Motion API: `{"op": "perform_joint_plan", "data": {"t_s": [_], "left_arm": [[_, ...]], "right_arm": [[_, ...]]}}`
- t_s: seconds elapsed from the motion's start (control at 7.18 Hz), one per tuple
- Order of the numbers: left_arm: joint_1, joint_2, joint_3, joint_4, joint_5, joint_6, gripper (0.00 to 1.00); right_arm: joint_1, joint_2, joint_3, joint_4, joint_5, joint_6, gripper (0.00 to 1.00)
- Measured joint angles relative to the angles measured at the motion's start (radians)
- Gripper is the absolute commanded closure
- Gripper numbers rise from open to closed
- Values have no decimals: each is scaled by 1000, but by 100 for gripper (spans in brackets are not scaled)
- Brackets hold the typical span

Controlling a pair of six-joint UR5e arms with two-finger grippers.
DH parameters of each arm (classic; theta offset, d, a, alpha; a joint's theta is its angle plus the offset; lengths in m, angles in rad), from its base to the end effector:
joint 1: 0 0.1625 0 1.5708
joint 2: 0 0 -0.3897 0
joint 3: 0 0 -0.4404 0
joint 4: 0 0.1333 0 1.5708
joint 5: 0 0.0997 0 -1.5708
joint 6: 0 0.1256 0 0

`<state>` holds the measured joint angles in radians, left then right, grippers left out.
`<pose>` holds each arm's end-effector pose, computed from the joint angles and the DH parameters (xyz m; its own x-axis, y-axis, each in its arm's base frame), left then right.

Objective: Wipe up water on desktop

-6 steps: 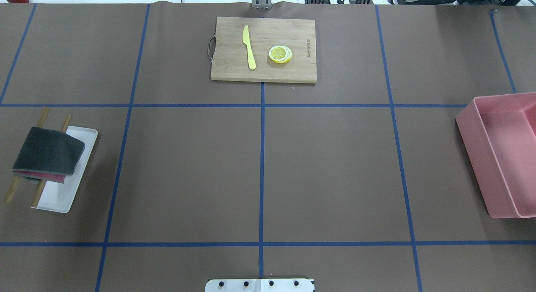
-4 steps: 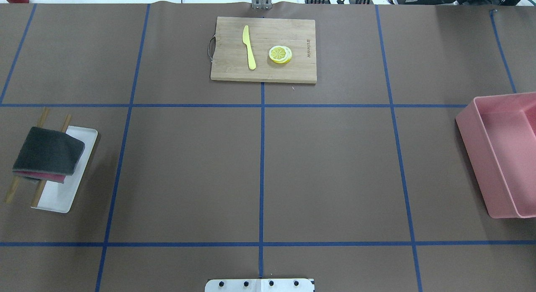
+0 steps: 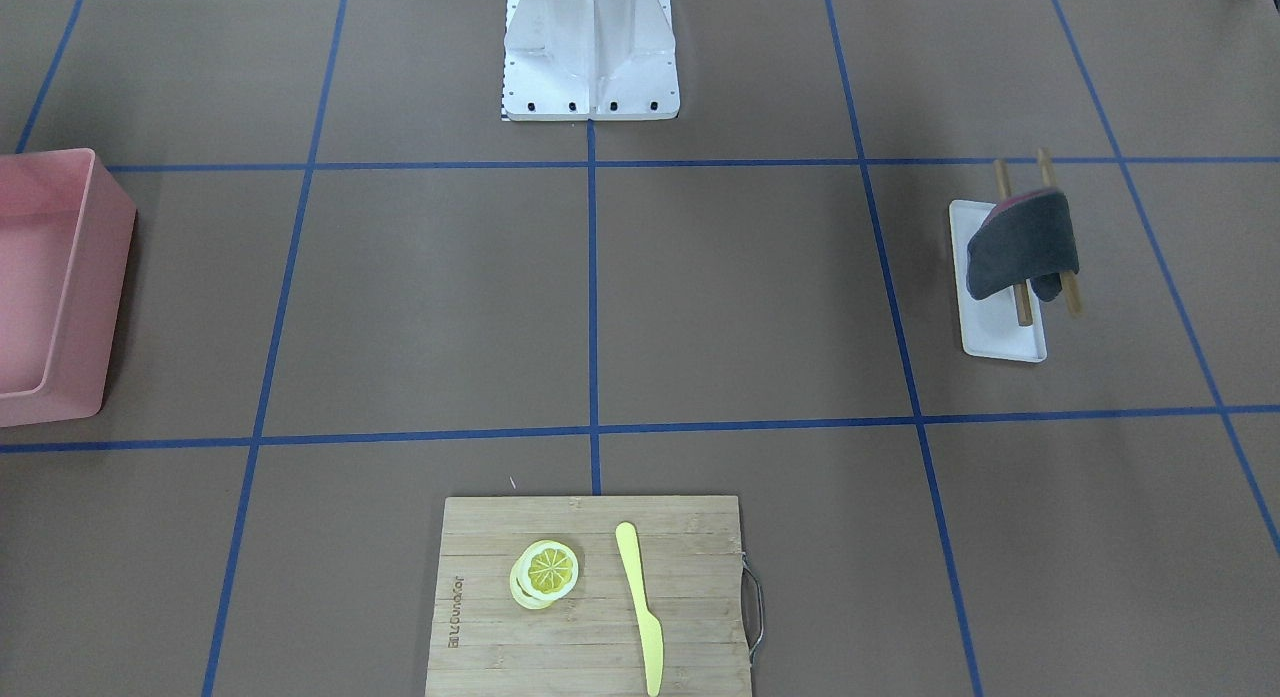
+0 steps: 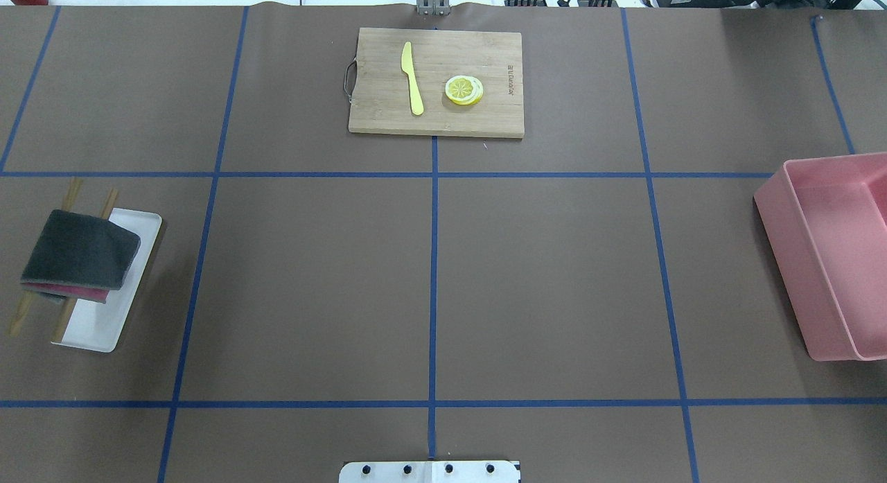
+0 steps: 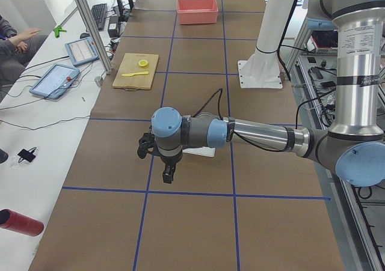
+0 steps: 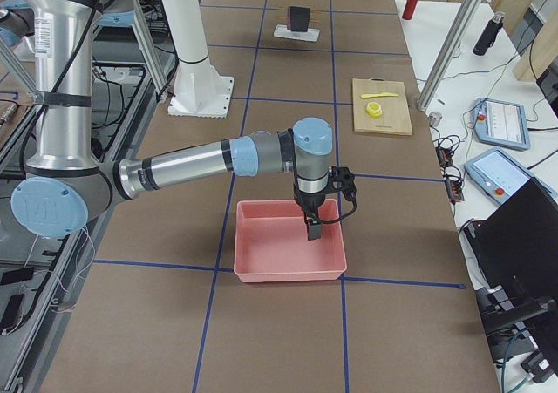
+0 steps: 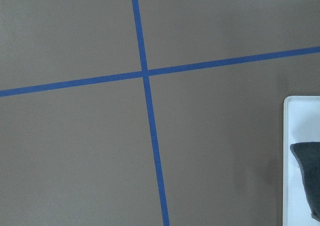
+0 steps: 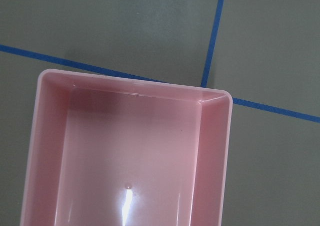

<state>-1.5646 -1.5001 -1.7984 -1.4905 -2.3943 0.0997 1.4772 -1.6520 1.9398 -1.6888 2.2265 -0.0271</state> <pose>-0.0380 -0.5136 0.5599 0.6753 0.1593 -0.7201 -0.0738 0.9861 0.1490 0.0092 -0.5089 0.5072 0.7767 -0.2032 0.5961 0.1132 0.9762 0.1852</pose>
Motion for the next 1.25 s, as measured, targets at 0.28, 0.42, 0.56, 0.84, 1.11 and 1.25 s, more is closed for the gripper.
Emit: {"op": "perform_joint_plan", "data": {"t_s": [0.28, 0.42, 0.56, 0.84, 1.11, 1.25], "left_arm": [[0, -16, -21, 0, 0, 0, 1], [-1, -36, -22, -1, 0, 0, 1], [-2, -55, -22, -2, -2, 0, 1], [-6, -80, -22, -54, -5, 0, 1], [-26, -85, -17, -143, -2, -9, 1], [-35, -82, -16, -177, -2, -16, 1]], "right_arm": [[3, 31, 21, 9, -7, -1, 0], [7, 48, 31, 13, -15, 7, 0], [8, 55, 40, 14, -22, 35, 0], [12, 40, 51, 16, -43, 74, 0], [15, 20, 59, 17, -84, 41, 0], [16, 17, 60, 16, -99, 33, 0]]}}
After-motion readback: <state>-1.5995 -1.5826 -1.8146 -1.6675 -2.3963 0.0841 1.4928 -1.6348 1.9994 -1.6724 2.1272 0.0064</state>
